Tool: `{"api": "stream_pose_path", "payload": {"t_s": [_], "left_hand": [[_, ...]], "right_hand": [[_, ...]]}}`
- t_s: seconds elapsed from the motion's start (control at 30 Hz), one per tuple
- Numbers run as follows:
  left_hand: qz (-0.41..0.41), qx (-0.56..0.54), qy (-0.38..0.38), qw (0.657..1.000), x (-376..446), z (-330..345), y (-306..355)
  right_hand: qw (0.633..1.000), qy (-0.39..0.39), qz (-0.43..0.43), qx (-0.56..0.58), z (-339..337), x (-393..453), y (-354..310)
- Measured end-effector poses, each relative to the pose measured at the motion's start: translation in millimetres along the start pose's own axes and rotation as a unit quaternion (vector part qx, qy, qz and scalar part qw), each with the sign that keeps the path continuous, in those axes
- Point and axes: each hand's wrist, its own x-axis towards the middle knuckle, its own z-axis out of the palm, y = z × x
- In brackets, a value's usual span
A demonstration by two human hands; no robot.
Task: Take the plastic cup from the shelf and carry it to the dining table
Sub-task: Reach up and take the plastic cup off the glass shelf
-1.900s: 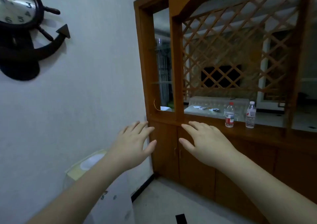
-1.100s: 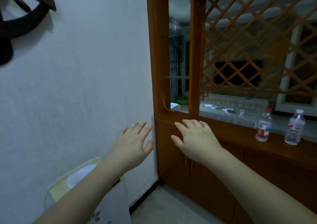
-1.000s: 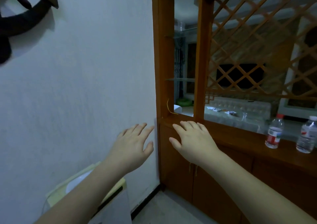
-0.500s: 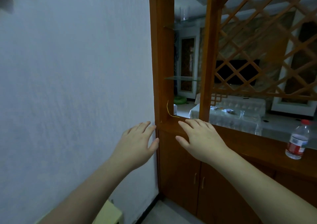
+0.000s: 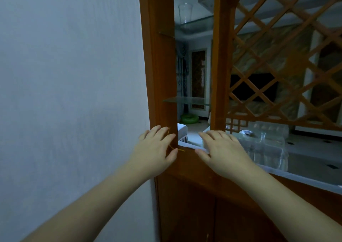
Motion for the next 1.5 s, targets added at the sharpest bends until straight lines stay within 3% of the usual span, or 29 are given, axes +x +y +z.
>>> {"api": "stream_pose_path", "payload": {"t_s": [0.27,0.5,0.73,1.03,1.3,1.5], "left_hand": [[-0.018,0.002,0.043,0.999,108,5,-22],[-0.018,-0.079,0.091,0.993,172,14,-56],[0.031,-0.081,0.139,0.987,227,14,-109],[0.092,-0.115,0.16,0.976,303,-8,-173],[0.143,-0.125,0.226,0.955,365,-41,-178],[0.136,-0.154,0.253,0.945,419,-69,-172]], "right_hand": [[0.998,0.056,0.006,0.001,9,98,31],[0.996,0.077,-0.028,-0.018,7,177,22],[0.992,0.111,-0.02,-0.058,-4,248,1],[0.982,0.169,0.014,-0.086,-43,334,-23],[0.983,0.175,0.038,-0.032,-109,370,-14],[0.975,0.22,0.033,-0.006,-138,403,-5]]}}
